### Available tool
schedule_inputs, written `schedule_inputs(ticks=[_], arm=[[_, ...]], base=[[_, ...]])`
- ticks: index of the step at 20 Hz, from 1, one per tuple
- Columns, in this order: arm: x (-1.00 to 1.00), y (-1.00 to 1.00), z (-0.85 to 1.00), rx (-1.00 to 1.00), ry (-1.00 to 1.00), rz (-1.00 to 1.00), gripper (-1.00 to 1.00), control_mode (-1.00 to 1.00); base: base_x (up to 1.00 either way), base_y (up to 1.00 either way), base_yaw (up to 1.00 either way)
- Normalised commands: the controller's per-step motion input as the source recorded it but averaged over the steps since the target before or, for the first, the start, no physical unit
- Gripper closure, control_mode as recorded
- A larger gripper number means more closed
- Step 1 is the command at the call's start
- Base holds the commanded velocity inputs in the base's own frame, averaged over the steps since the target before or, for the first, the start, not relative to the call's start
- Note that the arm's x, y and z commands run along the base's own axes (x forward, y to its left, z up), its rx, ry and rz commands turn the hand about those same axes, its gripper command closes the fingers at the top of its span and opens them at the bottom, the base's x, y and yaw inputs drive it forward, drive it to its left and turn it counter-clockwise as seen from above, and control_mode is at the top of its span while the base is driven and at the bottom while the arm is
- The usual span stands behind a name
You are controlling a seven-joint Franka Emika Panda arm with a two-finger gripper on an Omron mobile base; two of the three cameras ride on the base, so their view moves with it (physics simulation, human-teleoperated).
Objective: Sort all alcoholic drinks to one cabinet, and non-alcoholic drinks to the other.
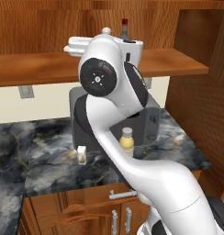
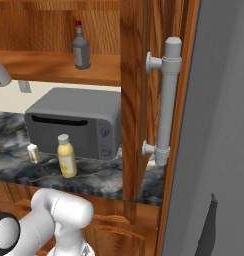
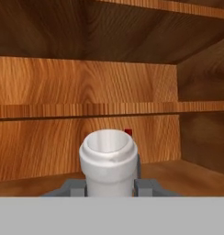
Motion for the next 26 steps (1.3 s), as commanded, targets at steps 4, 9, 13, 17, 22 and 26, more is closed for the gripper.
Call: schedule_inputs(ticks=[4, 9, 13, 17, 22, 26], arm=[[0.18, 0.0, 0.05, 0.0, 0.0, 0.0, 1.0, -1.0], [0.21, 0.0, 0.02, 0.0, 0.0, 0.0, 1.0, -1.0], [0.25, 0.0, 0.0, 0.0, -0.01, 0.01, 1.0, -1.0], [0.25, 0.0, 0.0, 0.0, -0.01, 0.0, 1.0, -1.0], [0.24, 0.0, 0.0, 0.0, -0.01, 0.0, 1.0, -1.0], [0.25, 0.0, 0.0, 0.0, 0.0, 0.01, 1.0, -1.0]], base=[[0.0, 0.0, 0.0], [0.0, 0.0, 0.0], [0.0, 0.0, 0.0], [0.0, 0.0, 0.0], [0.0, 0.0, 0.0], [0.0, 0.0, 0.0]])
